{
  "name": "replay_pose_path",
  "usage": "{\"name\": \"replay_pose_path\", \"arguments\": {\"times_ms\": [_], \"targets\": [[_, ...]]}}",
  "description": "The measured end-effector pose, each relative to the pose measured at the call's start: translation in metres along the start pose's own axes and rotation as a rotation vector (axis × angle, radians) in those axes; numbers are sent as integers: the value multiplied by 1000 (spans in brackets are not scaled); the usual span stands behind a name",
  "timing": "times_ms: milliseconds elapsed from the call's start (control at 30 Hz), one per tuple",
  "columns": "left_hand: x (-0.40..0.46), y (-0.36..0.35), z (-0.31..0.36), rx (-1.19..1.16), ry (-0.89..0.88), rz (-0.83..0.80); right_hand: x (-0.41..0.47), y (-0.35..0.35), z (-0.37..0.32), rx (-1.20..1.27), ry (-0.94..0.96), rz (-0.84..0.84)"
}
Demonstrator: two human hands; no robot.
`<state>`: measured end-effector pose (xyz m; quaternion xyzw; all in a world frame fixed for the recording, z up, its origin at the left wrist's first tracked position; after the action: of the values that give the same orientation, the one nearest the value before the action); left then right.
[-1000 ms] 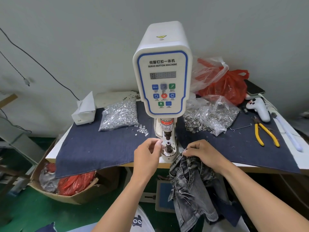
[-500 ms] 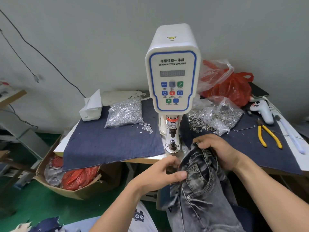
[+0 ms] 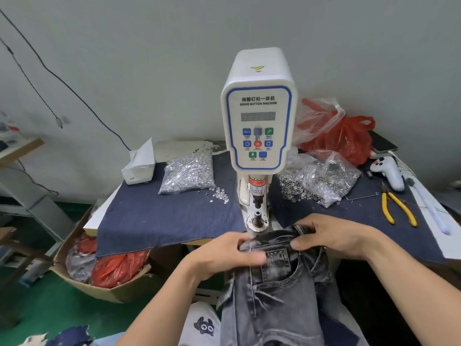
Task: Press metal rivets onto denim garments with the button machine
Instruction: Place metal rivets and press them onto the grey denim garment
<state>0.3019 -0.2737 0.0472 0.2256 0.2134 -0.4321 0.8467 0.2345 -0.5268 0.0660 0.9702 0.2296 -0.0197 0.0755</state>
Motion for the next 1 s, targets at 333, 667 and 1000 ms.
{"name": "replay_pose_path", "arguments": {"times_ms": [333, 667, 1000], "targets": [[11, 18, -30, -291, 24, -14, 19, -11, 6, -184, -37, 62], [37, 3, -8, -423, 44, 302, 44, 6, 28, 93, -70, 245], [69, 33, 1, -107, 11, 627, 66, 16, 34, 115, -79, 427]]}}
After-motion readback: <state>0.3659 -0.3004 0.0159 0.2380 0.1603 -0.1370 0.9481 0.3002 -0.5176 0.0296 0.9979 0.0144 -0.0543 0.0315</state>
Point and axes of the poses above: each hand's wrist, its own x-axis towards the middle knuckle, its own y-axis out of the back of the hand, z = x × y, the point moved 2 cm from there along x, towards the middle knuckle, and after that the axes turned 15 degrees about y, right-handed, at the moved point
